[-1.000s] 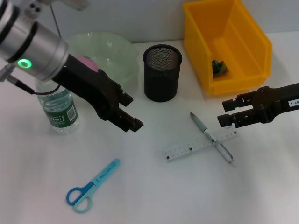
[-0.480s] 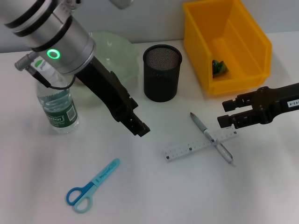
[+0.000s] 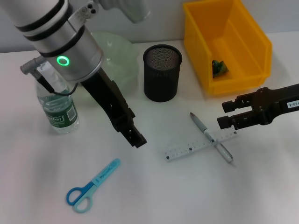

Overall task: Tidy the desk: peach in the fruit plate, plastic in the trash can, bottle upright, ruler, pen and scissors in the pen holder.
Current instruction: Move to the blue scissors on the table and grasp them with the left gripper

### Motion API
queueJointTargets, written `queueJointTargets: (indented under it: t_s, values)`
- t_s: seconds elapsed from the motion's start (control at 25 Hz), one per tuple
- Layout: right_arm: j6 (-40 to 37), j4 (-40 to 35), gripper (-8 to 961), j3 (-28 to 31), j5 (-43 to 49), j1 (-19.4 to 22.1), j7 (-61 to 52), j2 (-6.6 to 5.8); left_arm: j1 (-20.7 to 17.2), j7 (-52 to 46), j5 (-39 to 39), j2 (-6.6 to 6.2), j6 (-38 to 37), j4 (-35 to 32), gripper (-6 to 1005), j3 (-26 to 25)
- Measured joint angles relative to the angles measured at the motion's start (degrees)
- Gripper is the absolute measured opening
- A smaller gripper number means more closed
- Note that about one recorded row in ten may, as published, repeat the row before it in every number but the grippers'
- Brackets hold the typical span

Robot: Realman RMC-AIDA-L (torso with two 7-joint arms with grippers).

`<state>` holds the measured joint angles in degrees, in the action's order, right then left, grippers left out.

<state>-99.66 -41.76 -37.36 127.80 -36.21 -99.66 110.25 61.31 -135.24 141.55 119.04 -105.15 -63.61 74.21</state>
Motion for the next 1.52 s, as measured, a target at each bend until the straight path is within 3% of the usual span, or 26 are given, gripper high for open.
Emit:
queueJointTargets:
  t_s: [0.32, 0.6, 1.52]
  values:
    - [-0.48, -0.04, 725, 0.00, 0.00, 0.22, -0.13, 0.35, 0.32, -0.79, 0.10, 0.06, -0.13, 0.85, 739, 3.07]
    - [-0.02, 0.16, 725, 0.00, 0.08, 0.46, -0.32, 0.52, 0.96, -3.61, 3.85, 0.06, 1.27, 4.34, 739, 3.35]
    - [2.99, 4.64, 725, -0.66, 1.14, 0.51, -1.04, 0.82, 0.44, -6.75, 6.09, 0.05, 7.03, 12.08, 738, 4.46]
